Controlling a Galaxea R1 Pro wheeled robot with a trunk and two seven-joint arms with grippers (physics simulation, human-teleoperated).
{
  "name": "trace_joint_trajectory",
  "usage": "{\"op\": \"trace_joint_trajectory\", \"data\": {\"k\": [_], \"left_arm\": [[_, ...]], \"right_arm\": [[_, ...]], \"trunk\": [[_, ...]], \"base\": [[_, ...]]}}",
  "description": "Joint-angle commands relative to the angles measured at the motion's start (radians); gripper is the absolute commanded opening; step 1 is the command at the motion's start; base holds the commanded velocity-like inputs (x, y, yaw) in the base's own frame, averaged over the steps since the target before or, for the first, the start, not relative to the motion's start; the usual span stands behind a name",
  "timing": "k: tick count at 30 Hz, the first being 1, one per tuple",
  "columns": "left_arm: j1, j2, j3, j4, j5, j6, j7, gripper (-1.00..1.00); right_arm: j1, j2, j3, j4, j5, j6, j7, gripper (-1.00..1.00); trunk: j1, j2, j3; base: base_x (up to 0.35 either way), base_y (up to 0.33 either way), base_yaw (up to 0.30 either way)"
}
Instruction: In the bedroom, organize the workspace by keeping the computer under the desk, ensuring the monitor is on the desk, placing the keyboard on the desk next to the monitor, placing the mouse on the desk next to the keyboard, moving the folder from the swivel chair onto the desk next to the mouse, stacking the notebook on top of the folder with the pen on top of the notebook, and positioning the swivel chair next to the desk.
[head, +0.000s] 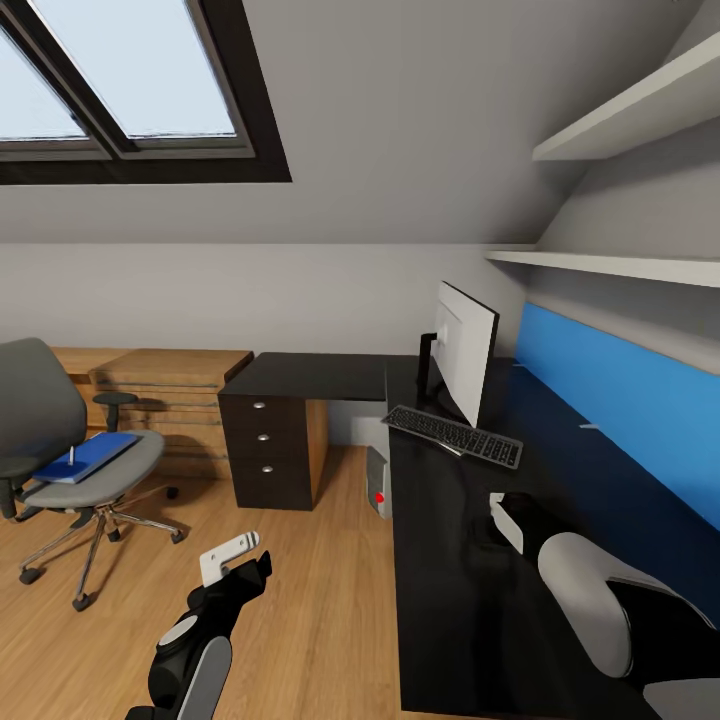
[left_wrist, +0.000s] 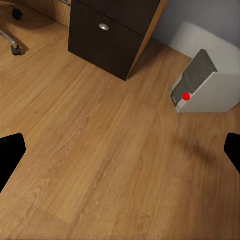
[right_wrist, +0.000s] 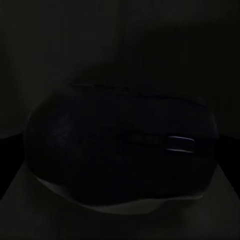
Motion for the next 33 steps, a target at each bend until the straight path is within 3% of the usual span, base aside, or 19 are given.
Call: {"op": "trace_joint_trajectory", "data": {"k": [1,13,24,31,33], "left_arm": [[-0.001,0.0,-0.001,-0.001,0.01,0.002,0.01,1.0],[-0.001,0.0,0.001,0.003,0.009,0.003,0.01,1.0],[-0.001,0.0,0.007,0.007,0.01,0.002,0.009,1.0],[-0.002,0.0,0.012,0.008,0.009,0.003,0.009,1.0],[-0.001,0.001,0.019,0.008,0.009,0.002,0.009,1.0]], "right_arm": [[0.0,0.001,-0.005,0.019,0.014,0.007,0.0,-1.0],[0.0,0.001,-0.002,0.018,0.014,0.005,0.002,-1.0],[0.0,0.004,-0.004,0.0,0.012,-0.022,0.008,-1.0],[0.003,0.025,-0.006,-0.092,0.01,-0.035,0.008,-1.0],[0.033,0.033,-0.005,-0.208,0.01,-0.003,0.008,-1.0]], "trunk": [[0.0,0.0,-0.001],[0.0,0.0,-0.001],[-0.042,0.077,0.033],[-0.069,0.126,0.055],[-0.077,0.14,0.061]], "base": [[0.0,0.0,0.0],[0.0,0.0,0.0],[0.0,0.0,0.0],[0.0,0.0,0.0],[0.0,0.0,0.0]]}}
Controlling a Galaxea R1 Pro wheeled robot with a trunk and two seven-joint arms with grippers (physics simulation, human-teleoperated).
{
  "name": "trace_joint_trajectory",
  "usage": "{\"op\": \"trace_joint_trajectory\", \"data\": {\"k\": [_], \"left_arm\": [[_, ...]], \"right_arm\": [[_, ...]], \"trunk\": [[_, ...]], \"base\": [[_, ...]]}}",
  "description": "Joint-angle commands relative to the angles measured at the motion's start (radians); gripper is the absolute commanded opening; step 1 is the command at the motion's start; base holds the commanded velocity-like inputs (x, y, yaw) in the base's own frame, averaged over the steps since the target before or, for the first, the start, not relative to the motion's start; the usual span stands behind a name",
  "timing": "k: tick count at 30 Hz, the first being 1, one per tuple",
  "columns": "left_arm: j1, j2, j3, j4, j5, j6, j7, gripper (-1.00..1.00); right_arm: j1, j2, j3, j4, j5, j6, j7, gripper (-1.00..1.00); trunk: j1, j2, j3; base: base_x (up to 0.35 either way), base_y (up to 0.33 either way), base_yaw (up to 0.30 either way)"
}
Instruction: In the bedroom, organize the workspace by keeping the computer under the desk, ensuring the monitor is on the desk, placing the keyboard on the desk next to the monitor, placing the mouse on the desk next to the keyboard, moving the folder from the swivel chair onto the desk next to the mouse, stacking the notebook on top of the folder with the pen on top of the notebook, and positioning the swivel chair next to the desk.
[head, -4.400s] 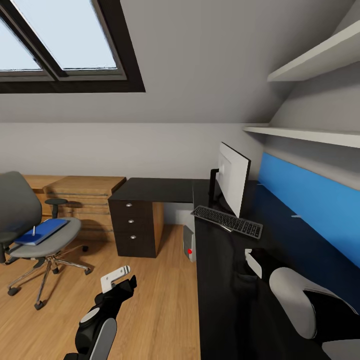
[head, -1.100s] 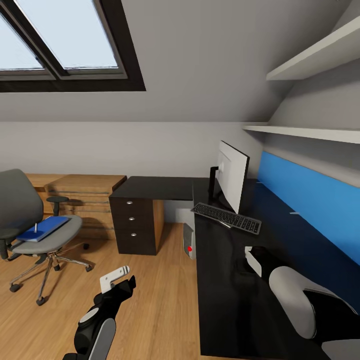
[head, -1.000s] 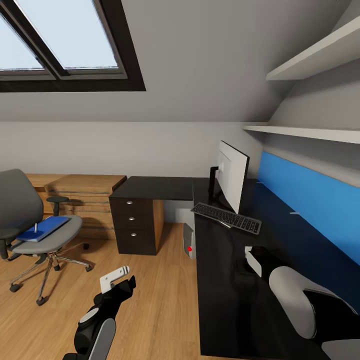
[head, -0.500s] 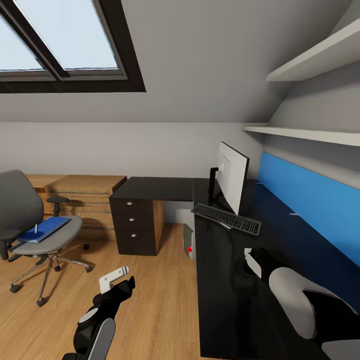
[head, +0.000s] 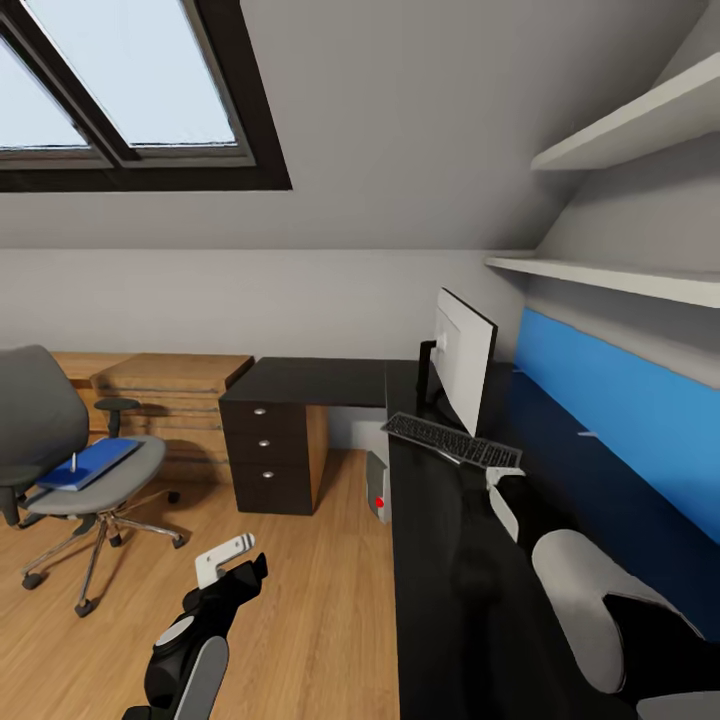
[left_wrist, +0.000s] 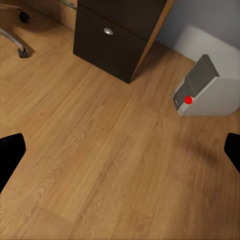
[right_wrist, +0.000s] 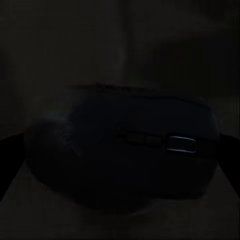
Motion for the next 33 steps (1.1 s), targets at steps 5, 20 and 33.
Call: {"op": "trace_joint_trajectory", "data": {"k": [5,20,33], "left_arm": [[-0.001,0.001,0.002,-0.001,0.01,0.001,0.01,1.0],[-0.001,0.019,-0.001,-0.001,0.011,0.003,0.005,1.0],[-0.001,0.02,-0.001,-0.001,0.011,0.003,0.005,1.0]], "right_arm": [[0.152,0.048,-0.006,-0.329,0.013,0.095,0.002,-1.0],[0.449,0.149,0.084,-0.941,0.009,0.391,0.003,-1.0],[0.449,0.148,0.089,-0.94,0.009,0.39,0.002,-1.0]], "trunk": [[-0.019,0.035,0.015],[-0.027,0.049,0.023],[-0.027,0.049,0.034]], "base": [[0.0,0.0,0.0],[-0.016,0.037,0.02],[-0.116,0.274,0.131]]}}
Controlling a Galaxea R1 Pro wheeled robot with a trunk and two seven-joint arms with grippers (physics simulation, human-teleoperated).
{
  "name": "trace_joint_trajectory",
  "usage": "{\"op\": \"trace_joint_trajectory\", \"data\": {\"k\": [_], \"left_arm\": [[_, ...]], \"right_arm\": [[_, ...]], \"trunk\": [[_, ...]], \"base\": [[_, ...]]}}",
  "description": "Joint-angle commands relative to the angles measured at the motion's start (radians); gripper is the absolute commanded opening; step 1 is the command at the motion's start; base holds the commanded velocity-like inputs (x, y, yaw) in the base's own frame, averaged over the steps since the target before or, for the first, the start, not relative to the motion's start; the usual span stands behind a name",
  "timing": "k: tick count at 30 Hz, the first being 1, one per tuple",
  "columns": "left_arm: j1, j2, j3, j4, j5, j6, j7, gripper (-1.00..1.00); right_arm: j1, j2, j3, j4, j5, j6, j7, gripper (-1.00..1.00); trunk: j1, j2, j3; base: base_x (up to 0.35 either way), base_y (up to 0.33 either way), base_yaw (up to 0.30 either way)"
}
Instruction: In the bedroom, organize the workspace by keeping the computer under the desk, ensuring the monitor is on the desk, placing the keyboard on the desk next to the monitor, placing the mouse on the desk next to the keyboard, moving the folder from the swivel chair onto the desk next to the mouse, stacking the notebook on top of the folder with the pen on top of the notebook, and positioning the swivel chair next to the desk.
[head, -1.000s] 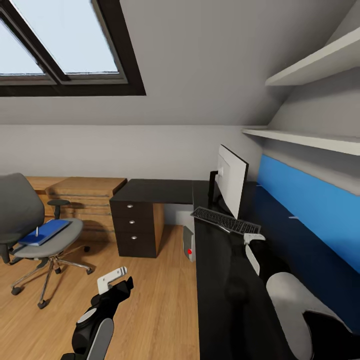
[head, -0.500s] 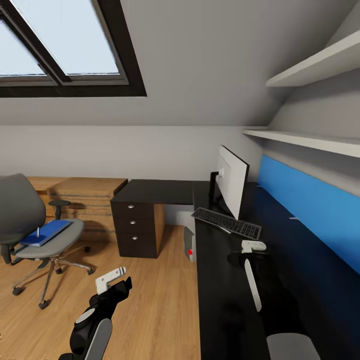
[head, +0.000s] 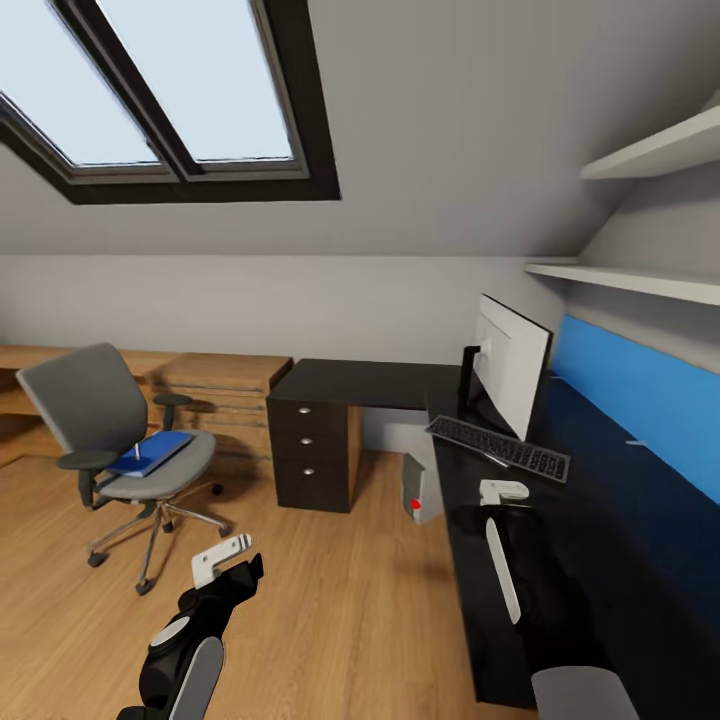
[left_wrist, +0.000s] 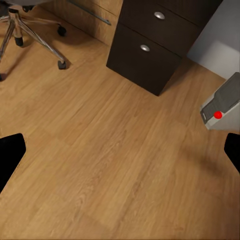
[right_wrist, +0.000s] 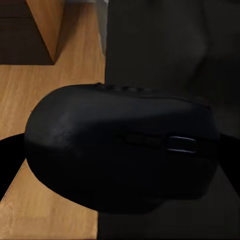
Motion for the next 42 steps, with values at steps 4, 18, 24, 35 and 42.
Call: {"op": "trace_joint_trajectory", "data": {"k": [4,18,24,35,42], "left_arm": [[-0.001,0.0,-0.001,-0.001,0.01,0.001,0.01,1.0],[-0.001,0.0,-0.001,-0.001,0.012,0.001,0.008,1.0],[0.0,0.0,-0.001,0.0,0.01,0.0,0.008,1.0],[0.0,0.0,-0.002,0.016,0.008,-0.002,0.006,1.0],[-0.001,0.0,-0.003,0.016,0.008,-0.002,0.006,1.0]], "right_arm": [[-0.001,0.001,-0.001,0.0,0.008,0.004,0.006,-1.0],[0.018,0.0,0.033,0.001,0.011,-0.058,0.002,-1.0],[0.032,-0.001,0.047,-0.003,0.014,-0.083,0.0,-1.0],[0.034,0.0,0.049,-0.003,0.013,-0.082,0.0,-1.0],[0.034,0.0,0.049,0.001,0.013,-0.083,0.0,-1.0]], "trunk": [[0.0,-0.001,-0.001],[0.0,-0.001,-0.001],[0.0,-0.001,-0.001],[0.0,-0.001,-0.001],[0.0,-0.001,-0.001]], "base": [[-0.022,0.299,0.013],[-0.002,0.311,0.001],[0.041,0.326,0.0],[0.28,0.113,0.0],[0.326,0.036,0.0]]}}
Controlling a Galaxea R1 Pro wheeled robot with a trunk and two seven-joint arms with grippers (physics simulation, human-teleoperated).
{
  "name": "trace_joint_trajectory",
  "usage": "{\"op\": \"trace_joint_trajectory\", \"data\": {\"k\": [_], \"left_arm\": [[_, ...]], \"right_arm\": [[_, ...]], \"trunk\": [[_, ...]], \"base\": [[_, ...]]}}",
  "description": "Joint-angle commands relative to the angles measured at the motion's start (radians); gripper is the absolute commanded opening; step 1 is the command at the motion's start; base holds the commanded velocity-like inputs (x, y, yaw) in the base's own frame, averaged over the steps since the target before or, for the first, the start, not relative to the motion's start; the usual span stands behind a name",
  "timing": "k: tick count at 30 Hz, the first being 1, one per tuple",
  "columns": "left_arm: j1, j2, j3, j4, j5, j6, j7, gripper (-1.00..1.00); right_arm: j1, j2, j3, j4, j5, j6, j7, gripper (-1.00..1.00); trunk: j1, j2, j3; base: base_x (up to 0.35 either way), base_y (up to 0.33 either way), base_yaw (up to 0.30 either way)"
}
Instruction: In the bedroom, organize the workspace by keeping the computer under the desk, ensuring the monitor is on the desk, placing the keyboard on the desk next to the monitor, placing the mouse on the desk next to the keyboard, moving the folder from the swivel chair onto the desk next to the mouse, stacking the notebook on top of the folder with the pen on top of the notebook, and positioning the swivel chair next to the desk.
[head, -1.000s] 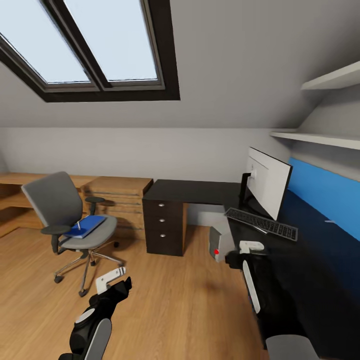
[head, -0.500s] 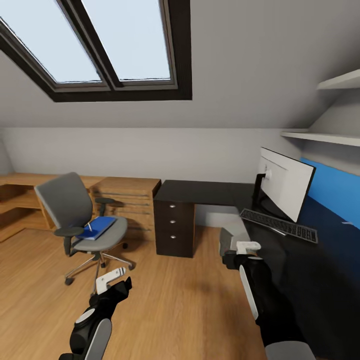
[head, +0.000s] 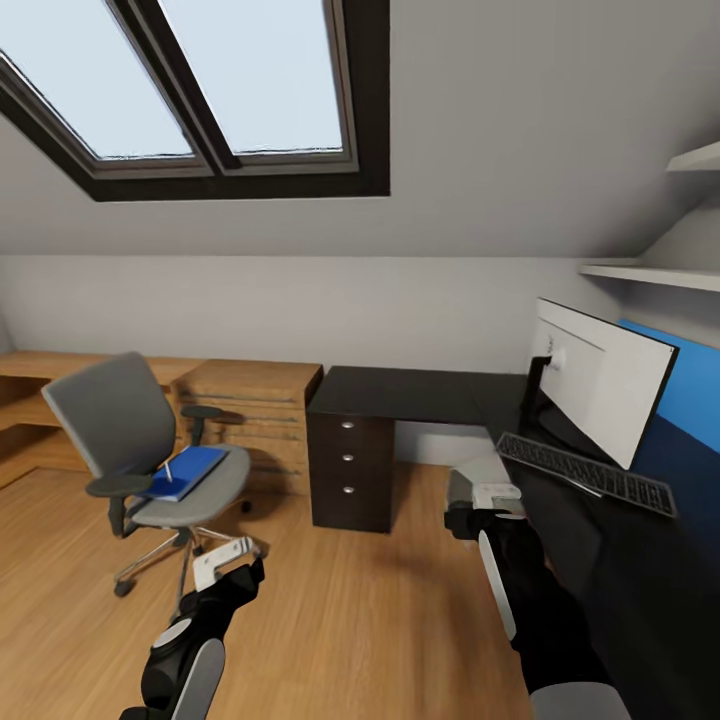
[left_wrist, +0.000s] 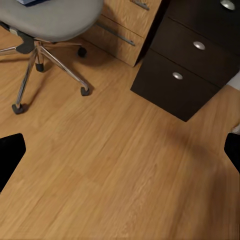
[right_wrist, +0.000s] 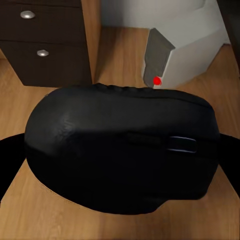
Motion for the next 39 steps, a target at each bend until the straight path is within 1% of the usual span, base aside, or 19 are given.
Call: {"op": "trace_joint_trajectory", "data": {"k": [1,19,23,30,39], "left_arm": [[-0.001,0.0,-0.001,-0.001,0.011,0.002,0.01,1.0],[0.0,-0.001,-0.002,0.005,0.011,0.0,0.01,1.0],[-0.001,-0.002,-0.004,0.008,0.009,-0.002,0.012,1.0],[-0.001,-0.003,-0.006,0.008,0.008,-0.005,0.013,1.0],[-0.001,-0.003,-0.006,0.008,0.008,-0.005,0.013,1.0]], "right_arm": [[-0.001,0.001,-0.001,-0.001,0.009,0.005,0.005,-1.0],[-0.001,0.001,-0.001,-0.005,0.01,0.005,0.005,-1.0],[-0.001,0.001,-0.001,-0.005,0.011,0.006,0.005,-1.0],[-0.001,0.001,-0.001,-0.005,0.011,0.006,0.005,-1.0],[-0.001,0.001,-0.001,-0.005,0.011,0.006,0.005,-1.0]], "trunk": [[0.001,-0.001,-0.001],[0.001,-0.001,-0.001],[0.001,-0.001,-0.001],[-0.026,0.048,0.021],[-0.061,0.111,0.049]], "base": [[0.327,0.054,0.0],[0.326,0.129,0.0],[0.139,0.034,0.0],[0.053,0.001,0.0],[0.283,0.0,0.0]]}}
